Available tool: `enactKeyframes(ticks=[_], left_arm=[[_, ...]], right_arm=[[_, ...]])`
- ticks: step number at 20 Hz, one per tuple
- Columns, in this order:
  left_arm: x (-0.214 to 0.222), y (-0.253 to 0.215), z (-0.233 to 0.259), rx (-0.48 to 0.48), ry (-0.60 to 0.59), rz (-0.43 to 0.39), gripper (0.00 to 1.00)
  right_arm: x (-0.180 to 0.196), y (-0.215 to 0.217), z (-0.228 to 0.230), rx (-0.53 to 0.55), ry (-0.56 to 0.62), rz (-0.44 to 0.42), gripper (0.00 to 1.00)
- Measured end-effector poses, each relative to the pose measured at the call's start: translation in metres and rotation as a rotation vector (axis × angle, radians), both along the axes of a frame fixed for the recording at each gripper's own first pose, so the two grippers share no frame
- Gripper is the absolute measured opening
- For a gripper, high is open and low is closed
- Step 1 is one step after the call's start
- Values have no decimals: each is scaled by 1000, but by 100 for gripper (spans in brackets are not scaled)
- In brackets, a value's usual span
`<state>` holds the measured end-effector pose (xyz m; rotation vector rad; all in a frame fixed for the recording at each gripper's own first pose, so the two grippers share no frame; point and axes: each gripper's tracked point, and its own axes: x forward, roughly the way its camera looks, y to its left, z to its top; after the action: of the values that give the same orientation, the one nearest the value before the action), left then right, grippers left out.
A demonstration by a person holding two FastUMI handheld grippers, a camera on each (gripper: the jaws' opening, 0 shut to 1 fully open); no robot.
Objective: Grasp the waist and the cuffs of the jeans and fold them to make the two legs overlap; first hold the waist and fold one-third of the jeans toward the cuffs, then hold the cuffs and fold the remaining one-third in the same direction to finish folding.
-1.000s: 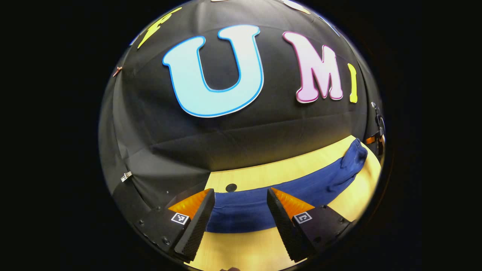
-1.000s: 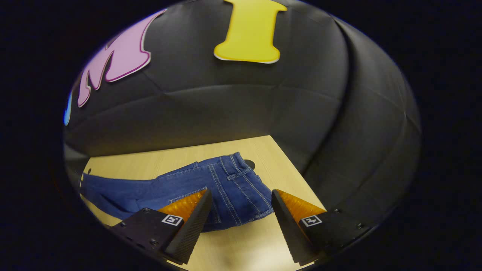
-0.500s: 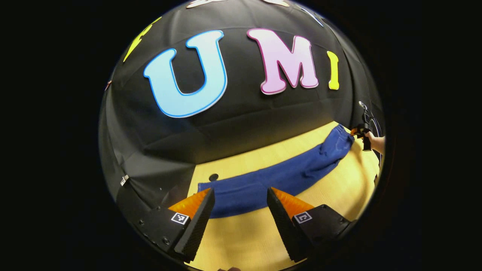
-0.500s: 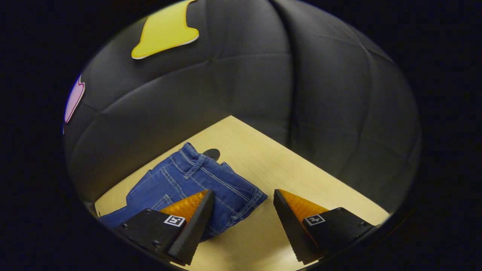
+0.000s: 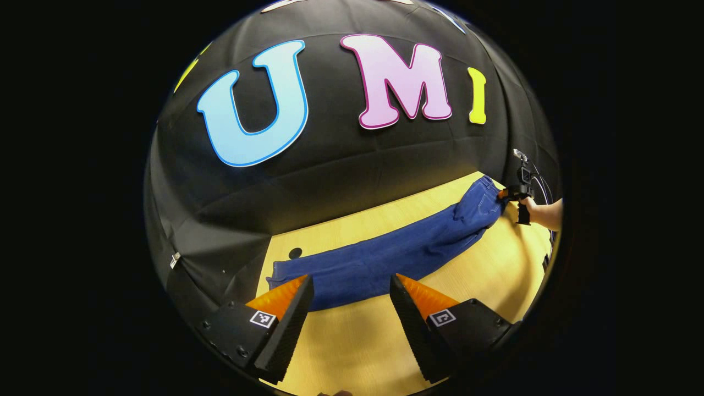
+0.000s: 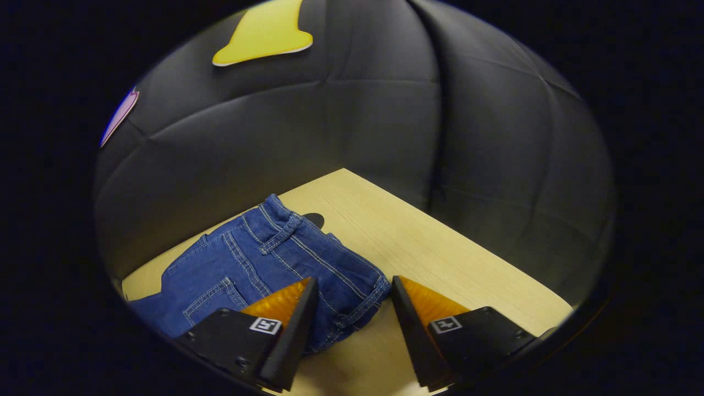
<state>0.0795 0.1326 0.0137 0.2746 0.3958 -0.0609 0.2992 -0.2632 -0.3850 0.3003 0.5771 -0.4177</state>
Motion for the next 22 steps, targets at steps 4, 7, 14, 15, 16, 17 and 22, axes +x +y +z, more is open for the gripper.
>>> enactKeyframes(ticks=[4, 7, 14, 15, 16, 17, 22], left_arm=[[2, -7, -8, -23, -26, 19, 82], [4, -17, -25, -95, -18, 21, 82], [4, -7, -67, -154, 20, 72, 82], [3, -4, -72, -163, 26, 84, 82], [2, -2, -77, -179, 31, 97, 83], [1, 0, -81, -196, 34, 105, 82], [-5, 20, -86, -208, 22, 173, 83]], right_arm=[[7, 9, 0, 14, -27, 27, 34], [8, 9, 6, -48, -35, 51, 18], [3, 17, 54, -170, -67, 188, 9], [4, 22, 72, -206, -91, 218, 10], [4, 29, 90, -232, -115, 246, 9], [4, 39, 114, -254, -146, 272, 9], [-2, 96, 214, -326, -311, 420, 9]])
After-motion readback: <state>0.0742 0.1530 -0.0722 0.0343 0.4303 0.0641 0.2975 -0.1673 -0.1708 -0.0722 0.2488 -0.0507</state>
